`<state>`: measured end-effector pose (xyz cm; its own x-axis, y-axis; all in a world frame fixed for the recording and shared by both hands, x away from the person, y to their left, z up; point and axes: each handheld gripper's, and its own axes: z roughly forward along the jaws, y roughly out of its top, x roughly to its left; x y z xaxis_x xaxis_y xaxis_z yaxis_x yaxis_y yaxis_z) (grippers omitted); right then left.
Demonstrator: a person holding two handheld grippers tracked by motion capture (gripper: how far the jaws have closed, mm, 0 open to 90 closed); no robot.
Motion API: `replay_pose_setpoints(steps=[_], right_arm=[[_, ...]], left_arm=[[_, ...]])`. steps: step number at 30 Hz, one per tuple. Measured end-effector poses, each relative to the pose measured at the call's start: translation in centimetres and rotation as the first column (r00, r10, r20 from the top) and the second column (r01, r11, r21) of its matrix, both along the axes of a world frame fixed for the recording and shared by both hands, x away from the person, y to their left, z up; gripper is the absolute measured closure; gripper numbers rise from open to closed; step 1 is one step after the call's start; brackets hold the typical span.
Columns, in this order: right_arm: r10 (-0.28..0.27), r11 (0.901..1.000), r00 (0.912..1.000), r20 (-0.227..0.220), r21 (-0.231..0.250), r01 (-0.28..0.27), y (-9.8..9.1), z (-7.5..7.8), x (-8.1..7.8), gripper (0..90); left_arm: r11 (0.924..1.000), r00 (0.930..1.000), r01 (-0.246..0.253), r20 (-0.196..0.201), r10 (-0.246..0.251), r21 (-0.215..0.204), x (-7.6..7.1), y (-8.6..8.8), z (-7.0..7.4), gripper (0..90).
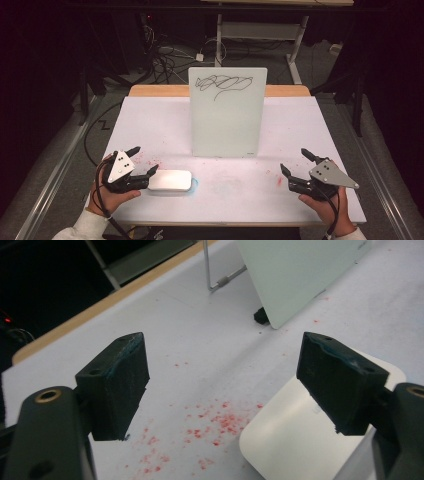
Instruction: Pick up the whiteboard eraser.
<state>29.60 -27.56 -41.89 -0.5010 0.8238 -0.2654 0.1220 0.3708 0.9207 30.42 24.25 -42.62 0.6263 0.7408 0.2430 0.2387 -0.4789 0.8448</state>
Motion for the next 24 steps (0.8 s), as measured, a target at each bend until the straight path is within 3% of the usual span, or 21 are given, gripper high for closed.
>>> replay_pose_setpoints(steps=[4,7,11,12,13,14,15,16,17,19,20,21,22,24], right_arm=[[0.009,0.9999,0.9999,-0.011,-0.005,-0.009,0.1,-0.1,0.0,22.1],[0.027,0.9993,0.9992,-0.029,-0.024,-0.027,0.5,-0.4,0.2,21.8],[0.054,0.9979,0.997,-0.056,-0.032,-0.056,0.9,-0.7,0.6,21.8],[0.06,0.9974,0.9961,-0.064,-0.036,-0.062,1.0,-0.9,0.7,21.8],[0.064,0.9968,0.9952,-0.074,-0.043,-0.068,1.1,-1.0,0.7,21.8],[0.064,0.9968,0.9952,-0.074,-0.043,-0.068,1.1,-1.0,0.7,21.8],[0.073,0.9957,0.9939,-0.082,-0.05,-0.078,1.1,-1.2,0.7,21.8],[0.084,0.9943,0.9925,-0.089,-0.058,-0.089,1.2,-1.3,0.8,21.8],[0.091,0.9931,0.9909,-0.099,-0.064,-0.098,1.4,-1.4,0.9,21.8],[0.099,0.9921,0.9893,-0.108,-0.066,-0.106,1.6,-1.5,1.0,21.8],[0.099,0.9921,0.9893,-0.108,-0.066,-0.106,1.6,-1.5,1.0,21.8],[0.105,0.991,0.9873,-0.119,-0.07,-0.114,1.8,-1.6,1.0,21.8],[0.11,0.99,0.9868,-0.119,-0.075,-0.12,1.8,-1.6,0.9,21.8],[0.116,0.9891,0.986,-0.12,-0.077,-0.125,1.8,-1.7,0.9,21.8]], left_arm=[[0.9997,0.999,0.025,-0.037,-0.025,0.007,0.1,0.2,0.3,19.0],[0.9969,0.995,0.06,-0.082,-0.056,0.05,0.3,0.4,0.7,19.0],[0.9829,0.9763,0.126,-0.193,-0.099,0.134,0.9,0.3,1.2,19.0],[0.9684,0.965,0.169,-0.231,-0.124,0.184,1.2,-0.1,1.4,19.0],[0.9684,0.965,0.169,-0.231,-0.124,0.184,1.2,-0.1,1.4,19.0],[0.9575,0.9566,0.193,-0.258,-0.136,0.214,1.2,-0.5,1.3,19.0],[0.9416,0.9456,0.227,-0.287,-0.152,0.249,1.4,-1.1,1.3,19.0],[0.9341,0.9371,0.248,-0.308,-0.164,0.257,1.5,-1.4,1.3,19.0],[0.9199,0.9238,0.281,-0.337,-0.182,0.274,1.7,-1.9,1.2,19.1],[0.8987,0.9069,0.316,-0.375,-0.192,0.304,2.1,-2.6,1.0,19.3],[0.8889,0.8939,0.337,-0.402,-0.198,0.311,2.3,-3.0,0.9,19.3],[0.873,0.8695,0.372,-0.447,-0.209,0.315,2.9,-3.6,0.7,19.4],[0.873,0.8695,0.372,-0.447,-0.209,0.315,2.9,-3.6,0.7,19.4],[0.8536,0.849,0.406,-0.481,-0.22,0.327,3.4,-4.4,0.6,19.4]])
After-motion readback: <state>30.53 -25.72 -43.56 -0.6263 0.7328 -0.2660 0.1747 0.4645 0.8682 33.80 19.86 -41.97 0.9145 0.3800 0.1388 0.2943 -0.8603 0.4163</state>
